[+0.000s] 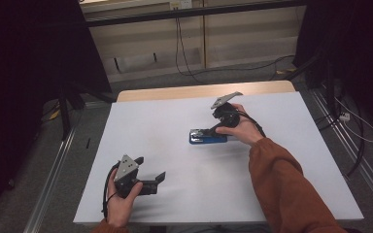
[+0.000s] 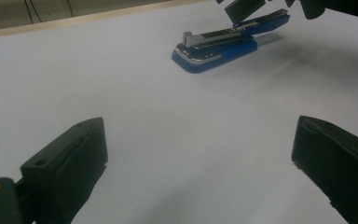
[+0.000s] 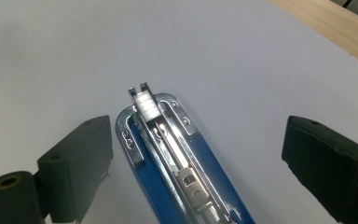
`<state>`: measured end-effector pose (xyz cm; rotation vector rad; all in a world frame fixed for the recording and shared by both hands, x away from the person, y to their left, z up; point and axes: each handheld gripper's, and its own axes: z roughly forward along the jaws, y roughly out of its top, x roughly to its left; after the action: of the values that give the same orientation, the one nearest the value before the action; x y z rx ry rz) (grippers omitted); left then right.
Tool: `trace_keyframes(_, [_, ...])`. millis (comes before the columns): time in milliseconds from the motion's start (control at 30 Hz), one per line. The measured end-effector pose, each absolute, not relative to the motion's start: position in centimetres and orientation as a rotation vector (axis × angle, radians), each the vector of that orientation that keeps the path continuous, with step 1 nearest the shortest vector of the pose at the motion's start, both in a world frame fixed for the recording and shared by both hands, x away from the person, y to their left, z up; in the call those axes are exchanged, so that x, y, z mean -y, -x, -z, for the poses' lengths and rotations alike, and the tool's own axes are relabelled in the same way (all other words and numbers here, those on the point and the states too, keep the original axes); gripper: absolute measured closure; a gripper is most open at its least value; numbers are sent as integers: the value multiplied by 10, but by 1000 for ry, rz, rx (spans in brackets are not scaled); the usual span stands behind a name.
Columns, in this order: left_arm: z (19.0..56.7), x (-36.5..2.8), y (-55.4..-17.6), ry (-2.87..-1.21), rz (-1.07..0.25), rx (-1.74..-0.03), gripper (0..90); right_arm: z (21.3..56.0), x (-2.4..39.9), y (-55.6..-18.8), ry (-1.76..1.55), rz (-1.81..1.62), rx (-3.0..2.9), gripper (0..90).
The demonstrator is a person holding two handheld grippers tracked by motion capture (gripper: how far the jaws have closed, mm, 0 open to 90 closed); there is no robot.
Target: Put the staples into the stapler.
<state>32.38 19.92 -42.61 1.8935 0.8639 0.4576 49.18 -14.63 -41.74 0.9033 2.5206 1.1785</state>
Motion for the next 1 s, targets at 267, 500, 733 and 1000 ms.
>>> trace_keyframes(267, [426,-200,-324,-1888,-456,-867,36,420,157,-480,-972,-1203,-2430,65])
trace_keyframes(500, [426,-200,-325,-1889,-456,-871,36,420,165,-469,-1017,-1229,-2331,41])
trace_keyframes(733, [426,-201,-325,-1887,-458,-870,36,419,174,-458,-1044,-1231,-2260,41])
trace_keyframes(1000, [427,-201,-325,-1888,-454,-873,36,421,182,-446,-1069,-1240,-2198,41])
